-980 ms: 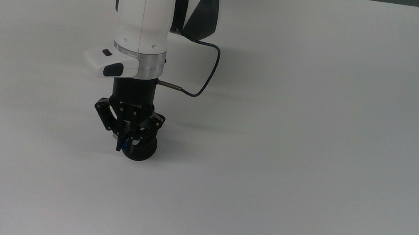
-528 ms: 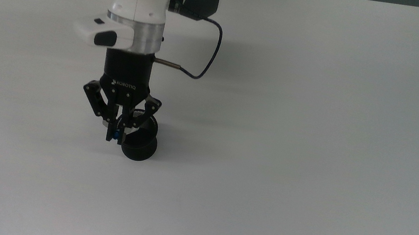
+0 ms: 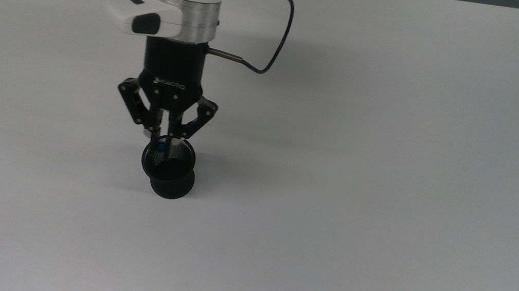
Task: Remove the marker
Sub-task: 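Lift the blue marker up out of the pen cup, then carry the marker beside the cup and lower it to the table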
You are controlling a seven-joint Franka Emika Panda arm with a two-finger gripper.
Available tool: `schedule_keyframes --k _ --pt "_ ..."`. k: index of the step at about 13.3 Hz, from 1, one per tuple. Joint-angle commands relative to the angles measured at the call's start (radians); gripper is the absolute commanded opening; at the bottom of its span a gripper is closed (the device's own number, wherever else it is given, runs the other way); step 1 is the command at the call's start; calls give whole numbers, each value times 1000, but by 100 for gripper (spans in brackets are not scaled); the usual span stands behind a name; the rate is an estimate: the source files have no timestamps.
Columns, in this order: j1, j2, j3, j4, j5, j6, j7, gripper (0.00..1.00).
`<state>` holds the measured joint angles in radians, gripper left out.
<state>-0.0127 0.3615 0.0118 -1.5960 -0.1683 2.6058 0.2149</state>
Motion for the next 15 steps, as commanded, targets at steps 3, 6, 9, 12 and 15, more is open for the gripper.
schedule_keyframes --k 3,6,9,12,15 --pt "102 -27 -1 -28 -11 -131 21 13" --pt "134 -9 8 -35 -11 -187 24 13" --pt "157 51 17 -30 -10 -178 29 13" --pt "172 97 31 -33 -10 -178 29 13" --pt "174 140 31 -28 -14 -168 29 14"
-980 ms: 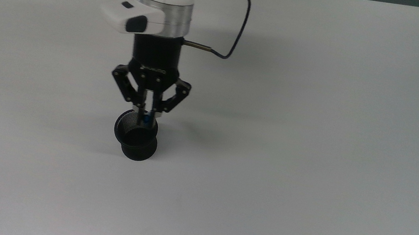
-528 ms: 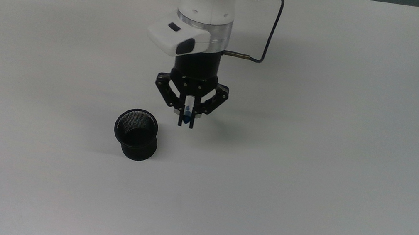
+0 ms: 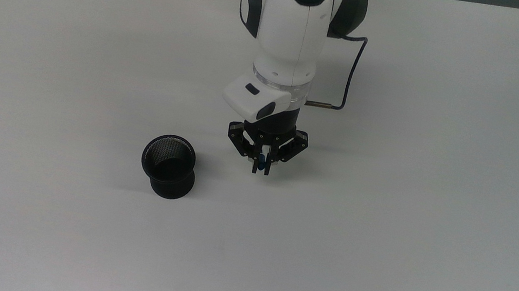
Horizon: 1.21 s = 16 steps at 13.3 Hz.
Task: Remove the marker
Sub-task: 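Carry the marker beside the cup and lower it to the table, then open the gripper, release the marker, and raise the gripper away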
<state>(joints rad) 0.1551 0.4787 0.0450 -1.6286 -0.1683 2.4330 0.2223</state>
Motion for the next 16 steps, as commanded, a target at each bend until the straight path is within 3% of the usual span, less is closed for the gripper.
schedule_keyframes --k 1,3,7,14,16 --pt "8 31 -2 6 -17 11 22 16" --pt "15 34 -2 6 -20 72 28 97" --pt "27 -11 -5 6 -30 29 62 100" --pt "34 -236 -4 4 -5 -508 46 100" --pt "21 -303 -4 0 35 -651 -30 100"
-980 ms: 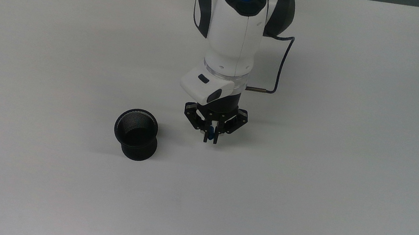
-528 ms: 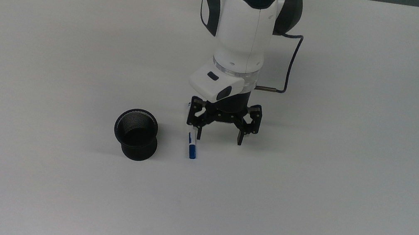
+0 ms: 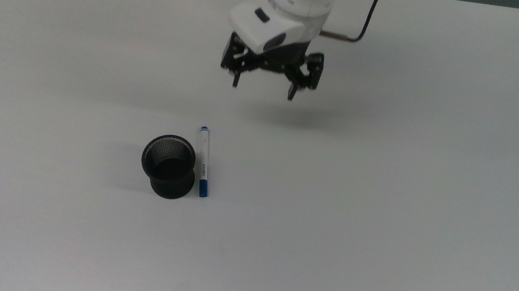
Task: Remove the marker
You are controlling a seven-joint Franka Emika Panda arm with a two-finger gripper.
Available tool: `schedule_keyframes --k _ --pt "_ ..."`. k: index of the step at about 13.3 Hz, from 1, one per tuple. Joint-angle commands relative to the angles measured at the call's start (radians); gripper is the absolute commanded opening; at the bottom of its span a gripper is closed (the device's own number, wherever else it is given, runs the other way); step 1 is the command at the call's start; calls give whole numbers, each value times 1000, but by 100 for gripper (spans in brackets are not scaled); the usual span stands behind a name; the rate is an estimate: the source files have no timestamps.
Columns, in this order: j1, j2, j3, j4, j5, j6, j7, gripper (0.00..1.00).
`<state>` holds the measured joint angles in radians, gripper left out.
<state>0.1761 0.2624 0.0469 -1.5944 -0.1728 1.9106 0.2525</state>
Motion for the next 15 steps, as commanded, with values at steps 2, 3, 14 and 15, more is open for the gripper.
schedule_keyframes --k 2,3,14,15 --pt "-16 -144 -15 -44 94 -207 -155 100" --pt "-54 -188 -13 -59 113 -231 -204 100" --pt "-161 -285 -18 -64 170 -331 -248 100" --pt "-161 -284 -16 -64 170 -331 -248 100"
